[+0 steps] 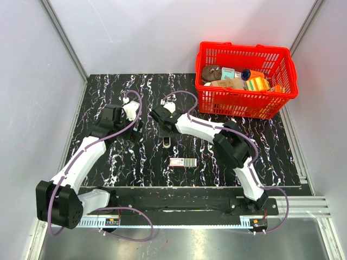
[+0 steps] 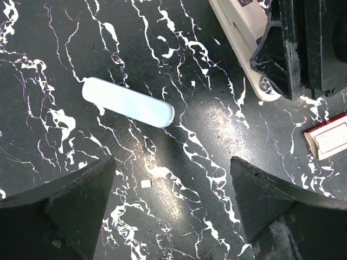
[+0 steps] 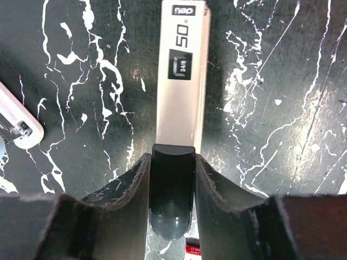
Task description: Unload the staples from the stapler
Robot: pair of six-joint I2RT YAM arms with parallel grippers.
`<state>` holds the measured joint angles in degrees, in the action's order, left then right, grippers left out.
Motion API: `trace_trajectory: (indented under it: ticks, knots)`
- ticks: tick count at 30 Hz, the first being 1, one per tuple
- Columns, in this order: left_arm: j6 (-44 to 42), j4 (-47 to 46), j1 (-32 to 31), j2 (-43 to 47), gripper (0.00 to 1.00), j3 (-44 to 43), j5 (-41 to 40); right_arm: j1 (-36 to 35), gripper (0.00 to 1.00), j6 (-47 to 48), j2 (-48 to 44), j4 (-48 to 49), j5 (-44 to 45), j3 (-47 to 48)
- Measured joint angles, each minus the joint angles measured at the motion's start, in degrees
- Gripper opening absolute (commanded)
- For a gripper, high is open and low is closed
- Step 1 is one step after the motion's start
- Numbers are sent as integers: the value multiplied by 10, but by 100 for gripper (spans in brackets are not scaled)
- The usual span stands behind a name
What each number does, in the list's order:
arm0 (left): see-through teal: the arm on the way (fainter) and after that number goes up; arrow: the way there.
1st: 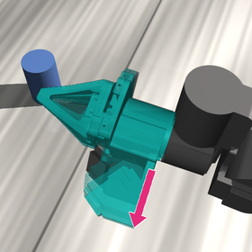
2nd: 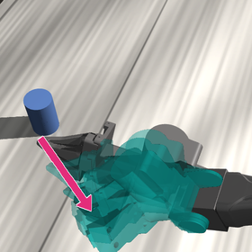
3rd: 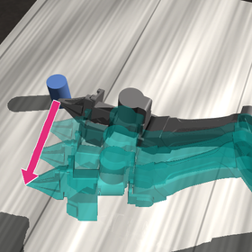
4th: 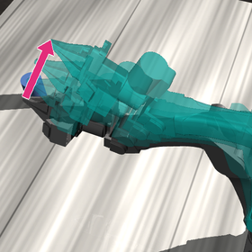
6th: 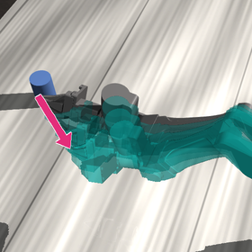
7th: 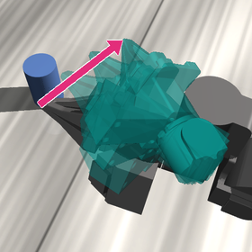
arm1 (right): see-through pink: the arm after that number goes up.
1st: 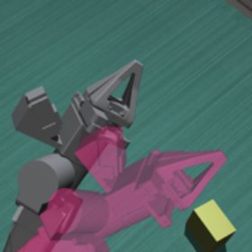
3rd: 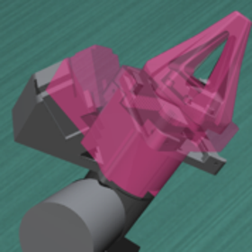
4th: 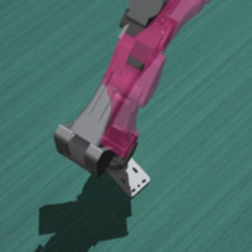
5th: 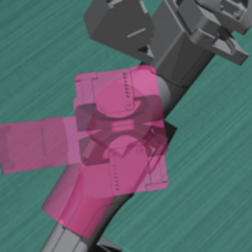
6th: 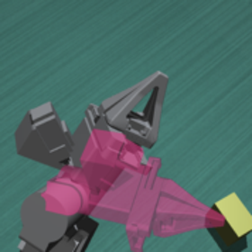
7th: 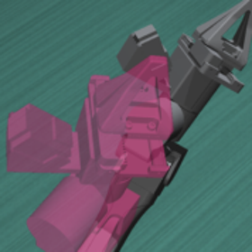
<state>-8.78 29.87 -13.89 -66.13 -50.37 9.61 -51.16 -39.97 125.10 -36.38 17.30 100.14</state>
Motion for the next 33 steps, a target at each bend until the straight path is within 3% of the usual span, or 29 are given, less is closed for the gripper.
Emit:
trace_trajectory:
  ticks: [2,8,19,26,33]
  knots:
    - [0,0,0,2,91,2,0,2,32,3,4,-2,-1,6]
    - [0,0,0,5,89,3,1,7,0,7,11,-8,-5,19]
    - [18,-51,-34,2,98,51,43,9,0,-45,-49,26,-3,-44]
    - [40,-119,-37,-49,94,57,140,9,0,-98,-162,91,2,-132]
    - [72,-152,-37,-131,83,53,250,9,0,-124,-188,134,15,-168]
